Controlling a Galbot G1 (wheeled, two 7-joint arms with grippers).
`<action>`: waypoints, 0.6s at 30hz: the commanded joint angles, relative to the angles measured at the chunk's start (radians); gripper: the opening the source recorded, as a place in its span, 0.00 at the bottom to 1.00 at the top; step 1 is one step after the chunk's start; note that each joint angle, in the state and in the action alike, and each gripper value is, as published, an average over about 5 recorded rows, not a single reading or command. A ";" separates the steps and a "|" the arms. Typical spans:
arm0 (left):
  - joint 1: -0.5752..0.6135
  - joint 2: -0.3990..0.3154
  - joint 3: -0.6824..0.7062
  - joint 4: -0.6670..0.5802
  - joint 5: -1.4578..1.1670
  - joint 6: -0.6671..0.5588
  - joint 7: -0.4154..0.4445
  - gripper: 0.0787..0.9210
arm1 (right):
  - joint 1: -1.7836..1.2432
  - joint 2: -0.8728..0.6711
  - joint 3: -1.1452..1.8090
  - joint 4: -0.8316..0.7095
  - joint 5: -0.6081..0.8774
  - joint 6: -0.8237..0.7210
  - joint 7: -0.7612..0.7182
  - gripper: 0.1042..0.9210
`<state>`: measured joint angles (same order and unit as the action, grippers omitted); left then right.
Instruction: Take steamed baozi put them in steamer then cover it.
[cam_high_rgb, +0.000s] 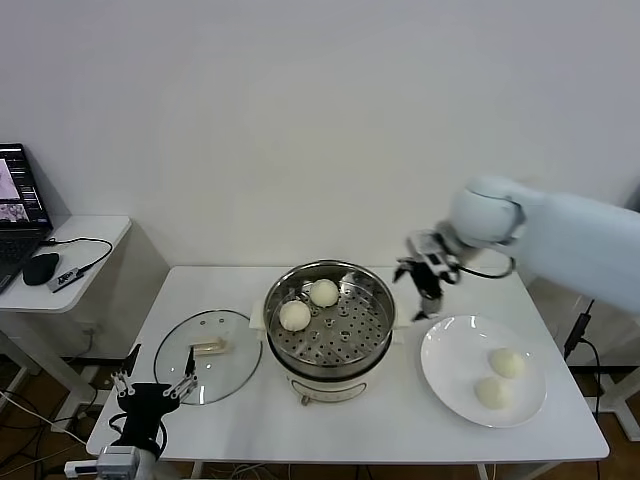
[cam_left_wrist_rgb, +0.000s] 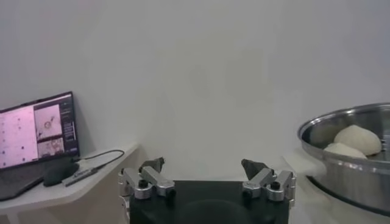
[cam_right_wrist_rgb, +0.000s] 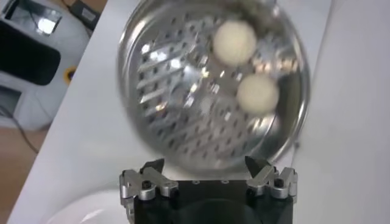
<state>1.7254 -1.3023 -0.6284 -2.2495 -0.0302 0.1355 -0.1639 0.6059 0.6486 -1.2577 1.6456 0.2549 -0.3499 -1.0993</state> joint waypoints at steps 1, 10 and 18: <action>-0.004 0.005 0.005 0.020 0.000 -0.001 0.002 0.88 | -0.144 -0.342 0.031 0.115 -0.166 0.087 -0.026 0.88; -0.013 -0.004 0.017 0.040 0.005 -0.001 0.003 0.88 | -0.429 -0.375 0.220 0.067 -0.321 0.122 0.025 0.88; -0.006 -0.014 0.012 0.053 0.012 -0.001 0.003 0.88 | -0.675 -0.322 0.395 -0.010 -0.406 0.134 0.039 0.88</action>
<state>1.7189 -1.3163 -0.6178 -2.2016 -0.0194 0.1348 -0.1610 0.2166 0.3651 -1.0455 1.6738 -0.0270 -0.2427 -1.0726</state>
